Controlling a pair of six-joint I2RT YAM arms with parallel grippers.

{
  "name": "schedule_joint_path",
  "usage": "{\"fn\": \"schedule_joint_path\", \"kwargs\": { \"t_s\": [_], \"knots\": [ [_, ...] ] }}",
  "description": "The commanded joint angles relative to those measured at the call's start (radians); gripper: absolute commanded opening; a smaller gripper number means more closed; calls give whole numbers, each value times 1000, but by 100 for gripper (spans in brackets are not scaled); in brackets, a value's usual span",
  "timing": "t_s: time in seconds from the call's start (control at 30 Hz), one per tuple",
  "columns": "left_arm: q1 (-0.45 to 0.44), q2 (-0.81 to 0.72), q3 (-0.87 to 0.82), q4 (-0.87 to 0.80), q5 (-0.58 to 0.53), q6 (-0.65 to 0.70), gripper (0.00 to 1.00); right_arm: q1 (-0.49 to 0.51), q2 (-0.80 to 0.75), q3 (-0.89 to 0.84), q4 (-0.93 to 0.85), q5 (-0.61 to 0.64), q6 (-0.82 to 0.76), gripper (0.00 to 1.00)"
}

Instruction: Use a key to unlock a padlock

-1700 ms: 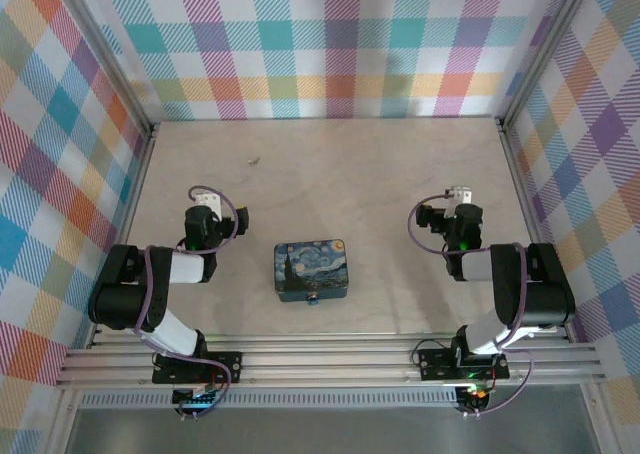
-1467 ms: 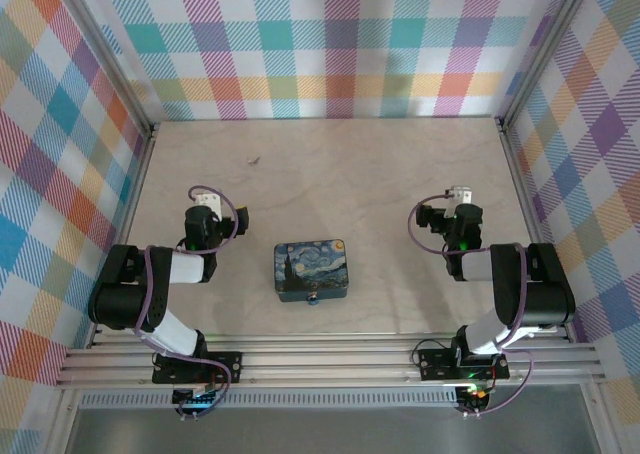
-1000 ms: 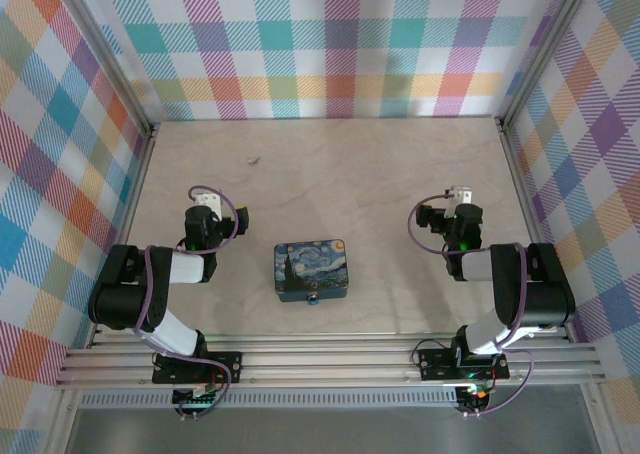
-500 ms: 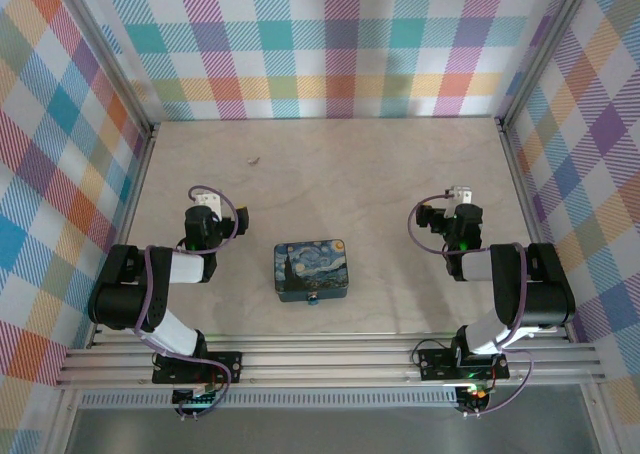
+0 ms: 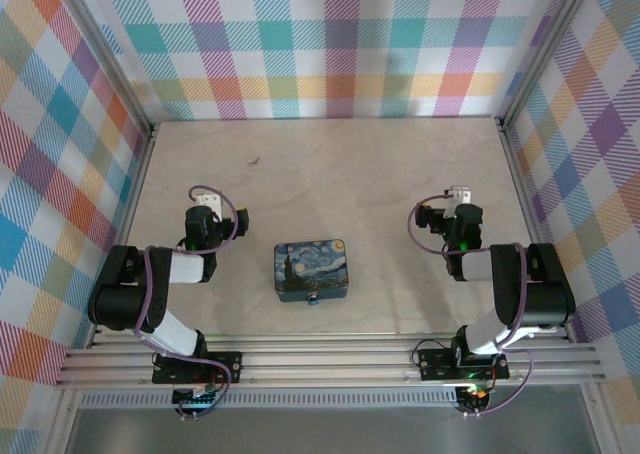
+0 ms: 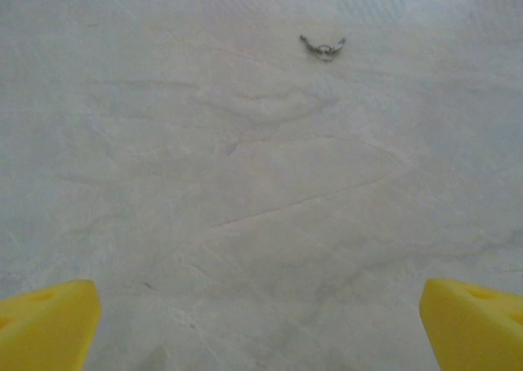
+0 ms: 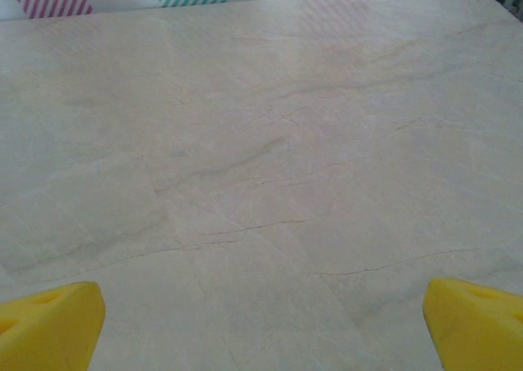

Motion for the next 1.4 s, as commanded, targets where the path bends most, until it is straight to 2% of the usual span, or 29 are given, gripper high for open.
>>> {"fn": "schedule_joint_path", "kwargs": {
  "t_s": [0.0, 0.1, 0.23, 0.3, 0.43, 0.5, 0.57, 0.73, 0.87, 0.97, 1.1, 1.23, 1.37],
  "knots": [
    [5, -119, 73, -184, -50, -52, 100, 4, -71, -10, -1, -33, -20, 100],
    [6, -190, 225, -589, -143, -150, 100, 4, -167, 24, -173, -15, -1, 100],
    [6, -181, 416, -996, -167, -283, 100, 4, -250, 223, -636, -31, 138, 100],
    [5, -154, 496, -1177, -127, -336, 100, 4, -240, 331, -839, -46, 207, 100],
    [6, -109, 557, -1375, 107, -372, 100, 10, -218, 488, -1143, -144, 273, 98],
    [4, -137, 514, -1389, 232, -406, 100, 31, -252, 495, -1217, -186, 291, 97],
    [4, -226, 435, -1366, 323, -432, 100, 69, -311, 479, -1280, -214, 313, 96],
    [-7, -501, 298, -1359, 389, -515, 91, 202, -436, 413, -1373, -285, 411, 93],
    [-41, -670, 226, -1371, 459, -585, 82, 378, -467, 354, -1370, -329, 485, 81],
    [-74, -766, 173, -1357, 516, -639, 76, 477, -445, 335, -1351, -363, 558, 78],
    [-131, -860, 98, -1302, 537, -728, 70, 570, -376, 352, -1326, -381, 594, 78],
    [-183, -886, 21, -1187, 563, -809, 64, 586, -255, 441, -1380, -422, 569, 77],
    [-244, -815, 3, -1108, 548, -824, 64, 596, -141, 549, -1431, -451, 524, 78]
  ]
}}
